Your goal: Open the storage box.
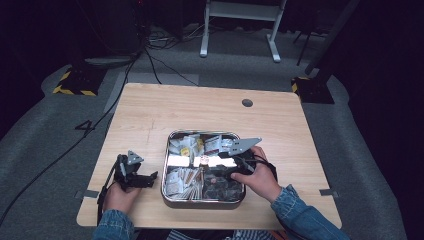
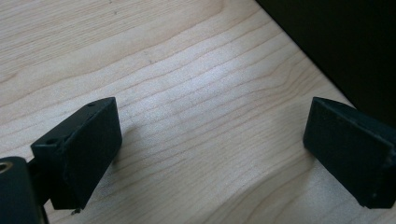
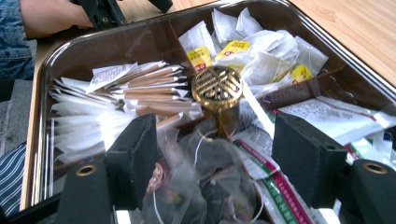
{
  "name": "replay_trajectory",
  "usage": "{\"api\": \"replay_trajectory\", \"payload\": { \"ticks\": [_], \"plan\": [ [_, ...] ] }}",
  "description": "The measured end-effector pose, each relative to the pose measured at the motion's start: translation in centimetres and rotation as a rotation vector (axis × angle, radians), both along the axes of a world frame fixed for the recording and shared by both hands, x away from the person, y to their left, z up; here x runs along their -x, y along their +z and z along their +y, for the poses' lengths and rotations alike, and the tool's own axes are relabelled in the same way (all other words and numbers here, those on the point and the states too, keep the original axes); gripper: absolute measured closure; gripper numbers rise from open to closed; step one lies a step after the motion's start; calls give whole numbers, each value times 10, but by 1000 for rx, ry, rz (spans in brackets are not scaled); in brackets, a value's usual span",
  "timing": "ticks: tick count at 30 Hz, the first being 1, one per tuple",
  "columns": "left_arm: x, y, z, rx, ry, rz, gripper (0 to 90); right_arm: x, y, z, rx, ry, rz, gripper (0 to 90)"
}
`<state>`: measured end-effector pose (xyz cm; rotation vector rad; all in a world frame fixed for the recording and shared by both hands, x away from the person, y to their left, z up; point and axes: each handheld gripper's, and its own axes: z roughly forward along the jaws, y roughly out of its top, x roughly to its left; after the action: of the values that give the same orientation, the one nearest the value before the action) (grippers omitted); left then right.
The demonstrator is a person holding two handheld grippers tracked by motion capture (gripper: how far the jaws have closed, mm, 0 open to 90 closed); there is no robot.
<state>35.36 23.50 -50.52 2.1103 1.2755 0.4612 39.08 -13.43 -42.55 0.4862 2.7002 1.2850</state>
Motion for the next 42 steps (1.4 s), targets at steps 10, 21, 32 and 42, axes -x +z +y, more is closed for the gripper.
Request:
{"api": "replay_trajectory", "payload": {
  "ticks": [10, 21, 32, 42],
  "plan": [
    [0, 0, 0, 2, -3, -1, 47, -11, 4, 16, 13, 5, 20, 333],
    [-1, 0, 0, 3, -1, -6, 53, -19, -3, 39, 47, 21, 38, 409],
    [0, 0, 0, 4, 1, -6, 55, -22, -10, 48, 76, 2, 49, 584],
    [1, 0, 1, 6, -5, -6, 65, -22, -6, 48, 75, 5, 38, 587]
  ]
}}
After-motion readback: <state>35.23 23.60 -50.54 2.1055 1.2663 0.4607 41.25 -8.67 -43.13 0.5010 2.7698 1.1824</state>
